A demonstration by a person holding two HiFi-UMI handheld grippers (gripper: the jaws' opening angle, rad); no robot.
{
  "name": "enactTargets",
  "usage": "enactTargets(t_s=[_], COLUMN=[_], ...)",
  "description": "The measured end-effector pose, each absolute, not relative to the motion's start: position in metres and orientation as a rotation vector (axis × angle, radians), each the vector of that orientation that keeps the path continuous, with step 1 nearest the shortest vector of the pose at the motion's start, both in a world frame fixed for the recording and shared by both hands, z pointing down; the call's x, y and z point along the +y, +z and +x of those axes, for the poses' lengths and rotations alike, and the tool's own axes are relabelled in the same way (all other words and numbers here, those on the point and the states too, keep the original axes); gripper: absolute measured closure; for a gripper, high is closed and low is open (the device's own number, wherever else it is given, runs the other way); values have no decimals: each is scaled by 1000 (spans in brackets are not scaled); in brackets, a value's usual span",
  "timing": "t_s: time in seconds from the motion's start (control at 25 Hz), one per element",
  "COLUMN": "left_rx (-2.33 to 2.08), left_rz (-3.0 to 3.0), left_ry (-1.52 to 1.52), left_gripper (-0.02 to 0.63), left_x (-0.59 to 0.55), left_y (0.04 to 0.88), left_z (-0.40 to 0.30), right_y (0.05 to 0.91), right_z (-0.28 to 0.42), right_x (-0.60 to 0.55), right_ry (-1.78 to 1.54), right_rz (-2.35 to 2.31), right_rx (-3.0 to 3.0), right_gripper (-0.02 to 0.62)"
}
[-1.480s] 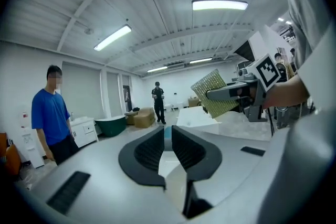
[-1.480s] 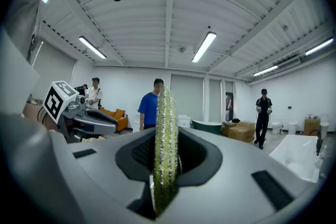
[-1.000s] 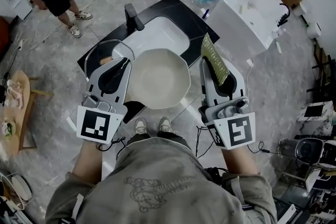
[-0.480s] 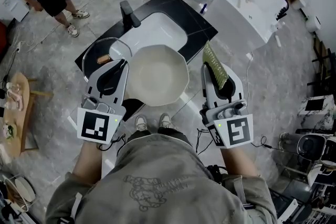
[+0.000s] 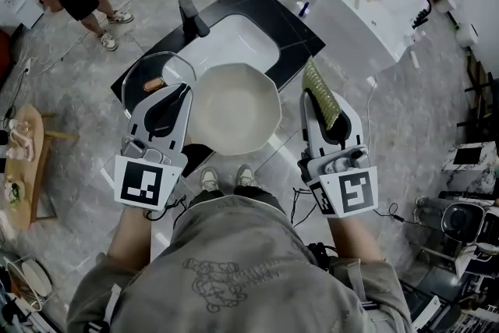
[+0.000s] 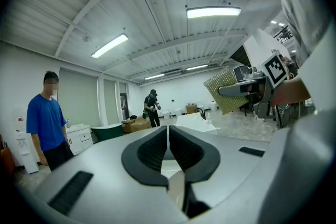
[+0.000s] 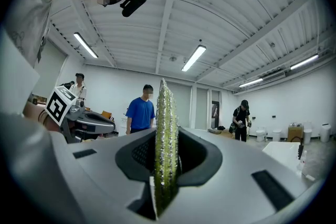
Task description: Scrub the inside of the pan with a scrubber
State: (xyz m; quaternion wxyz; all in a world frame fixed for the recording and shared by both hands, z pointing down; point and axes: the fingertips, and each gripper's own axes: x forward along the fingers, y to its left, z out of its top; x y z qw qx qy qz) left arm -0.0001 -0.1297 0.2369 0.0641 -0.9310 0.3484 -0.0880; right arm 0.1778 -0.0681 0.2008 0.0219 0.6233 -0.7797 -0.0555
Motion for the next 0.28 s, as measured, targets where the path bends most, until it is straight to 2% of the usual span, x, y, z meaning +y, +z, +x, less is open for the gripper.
enactTargets(t_s=[0.28], left_rx=[1047], left_rz=[-2815], left_ry=[-275], left_gripper=[578], left_x=[-132], left_y=[239], left_z=[0], right_y=[202], right_z=[176], right_x=[-72], right_ry=[-161], right_rz=[1928], right_rx=[-2425], right_gripper=[518])
